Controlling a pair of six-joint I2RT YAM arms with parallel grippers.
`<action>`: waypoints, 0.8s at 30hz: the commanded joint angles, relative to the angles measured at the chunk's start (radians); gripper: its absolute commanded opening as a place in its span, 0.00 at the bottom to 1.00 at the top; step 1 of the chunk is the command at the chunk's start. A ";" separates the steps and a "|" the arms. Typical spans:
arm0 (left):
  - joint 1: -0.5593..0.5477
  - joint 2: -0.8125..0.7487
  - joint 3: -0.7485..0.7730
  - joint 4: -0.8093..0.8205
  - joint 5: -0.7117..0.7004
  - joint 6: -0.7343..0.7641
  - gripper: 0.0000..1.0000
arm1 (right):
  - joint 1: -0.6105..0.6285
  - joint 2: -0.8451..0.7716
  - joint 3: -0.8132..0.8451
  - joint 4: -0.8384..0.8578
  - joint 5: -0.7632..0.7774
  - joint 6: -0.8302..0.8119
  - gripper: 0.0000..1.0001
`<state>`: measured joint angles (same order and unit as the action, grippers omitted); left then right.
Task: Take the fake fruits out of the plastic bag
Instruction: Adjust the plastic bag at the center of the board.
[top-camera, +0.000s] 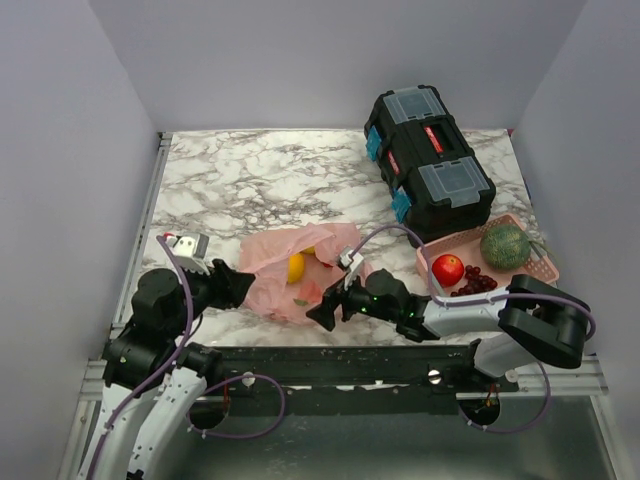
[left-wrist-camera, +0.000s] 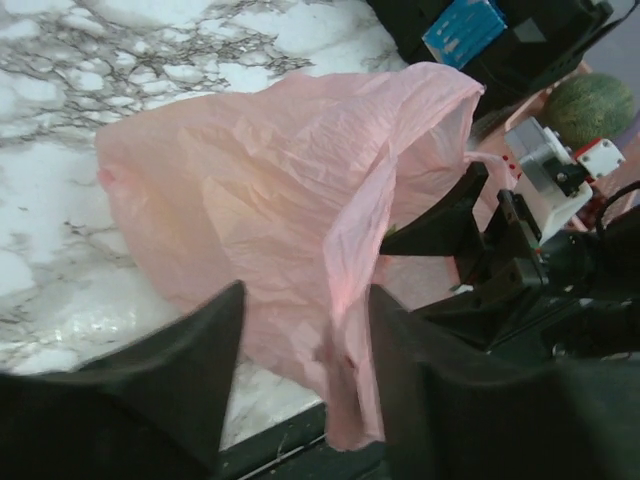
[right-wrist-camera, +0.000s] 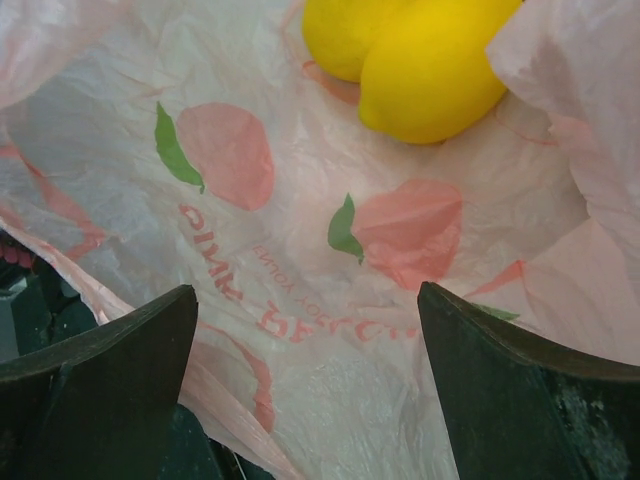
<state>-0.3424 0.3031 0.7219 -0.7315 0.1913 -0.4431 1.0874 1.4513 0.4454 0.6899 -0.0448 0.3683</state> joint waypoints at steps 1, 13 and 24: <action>-0.001 0.028 0.163 0.006 0.001 0.023 0.71 | 0.002 -0.018 -0.055 0.009 0.085 0.049 0.93; -0.128 0.604 0.516 -0.024 0.136 0.212 0.89 | 0.006 -0.101 -0.190 0.099 0.135 0.267 0.69; -0.414 0.987 0.722 -0.144 -0.172 0.511 0.99 | 0.007 -0.166 -0.154 0.046 0.193 0.256 0.69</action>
<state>-0.7128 1.2278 1.3758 -0.8158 0.0803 -0.0715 1.0874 1.3315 0.2714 0.7570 0.0841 0.6216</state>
